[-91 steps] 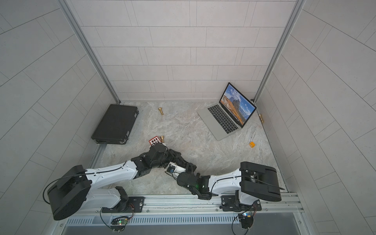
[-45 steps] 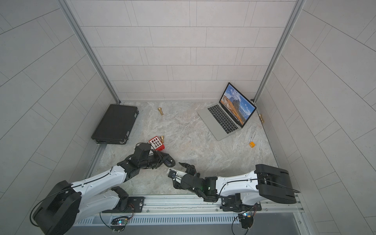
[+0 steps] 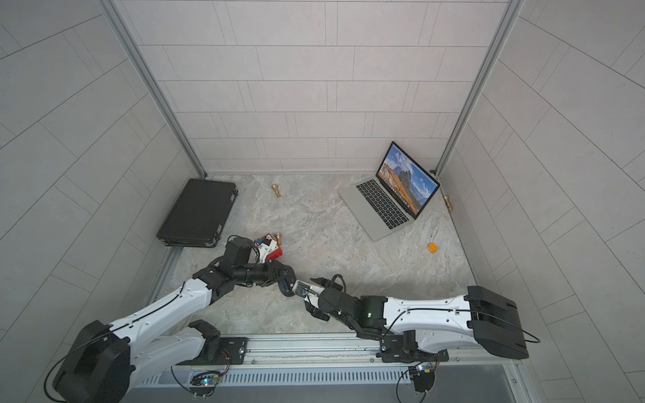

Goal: Insert the wireless mouse receiver into the laptop
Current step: Take out the USB plug from the mouse.

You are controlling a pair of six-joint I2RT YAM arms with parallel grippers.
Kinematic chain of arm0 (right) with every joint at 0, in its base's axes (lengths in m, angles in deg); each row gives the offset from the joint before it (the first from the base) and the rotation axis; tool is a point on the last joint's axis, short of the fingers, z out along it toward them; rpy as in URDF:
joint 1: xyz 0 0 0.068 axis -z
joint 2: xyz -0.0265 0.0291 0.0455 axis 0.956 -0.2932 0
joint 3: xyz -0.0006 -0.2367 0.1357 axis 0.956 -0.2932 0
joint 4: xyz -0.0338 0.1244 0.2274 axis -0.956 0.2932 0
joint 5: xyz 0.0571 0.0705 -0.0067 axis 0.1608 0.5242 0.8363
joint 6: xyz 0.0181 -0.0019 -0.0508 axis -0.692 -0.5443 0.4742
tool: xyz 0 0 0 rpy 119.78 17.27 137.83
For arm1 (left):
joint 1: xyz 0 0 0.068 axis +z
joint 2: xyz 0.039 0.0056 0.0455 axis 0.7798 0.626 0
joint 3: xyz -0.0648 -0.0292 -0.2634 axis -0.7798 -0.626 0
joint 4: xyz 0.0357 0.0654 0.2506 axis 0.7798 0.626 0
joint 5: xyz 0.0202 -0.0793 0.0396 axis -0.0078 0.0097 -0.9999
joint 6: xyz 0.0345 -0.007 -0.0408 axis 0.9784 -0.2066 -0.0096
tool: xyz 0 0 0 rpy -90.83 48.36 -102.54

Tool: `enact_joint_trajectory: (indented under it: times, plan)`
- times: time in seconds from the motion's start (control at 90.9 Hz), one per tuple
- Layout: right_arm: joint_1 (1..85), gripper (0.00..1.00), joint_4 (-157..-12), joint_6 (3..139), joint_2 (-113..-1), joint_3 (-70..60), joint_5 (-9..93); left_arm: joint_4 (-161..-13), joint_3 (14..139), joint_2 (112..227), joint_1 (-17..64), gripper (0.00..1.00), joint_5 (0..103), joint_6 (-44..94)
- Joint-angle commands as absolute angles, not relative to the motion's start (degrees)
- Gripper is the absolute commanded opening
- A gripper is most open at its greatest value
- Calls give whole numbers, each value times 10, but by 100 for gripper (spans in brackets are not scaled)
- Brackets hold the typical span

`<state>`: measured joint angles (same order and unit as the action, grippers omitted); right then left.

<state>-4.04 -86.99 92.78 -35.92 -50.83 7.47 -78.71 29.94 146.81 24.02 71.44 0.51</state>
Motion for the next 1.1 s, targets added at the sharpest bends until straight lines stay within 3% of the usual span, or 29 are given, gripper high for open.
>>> enact_joint_trajectory:
  times: [0.0,0.363,1.09]
  plan:
    - [-39,51,-847,949,-379,-481,84,-776,312,1473,240,0,754,41]
    - [-40,42,-818,998,-433,-422,103,-765,315,1489,239,0,767,40]
    - [-49,39,-824,1037,-475,-400,81,-775,318,1507,230,0,799,31]
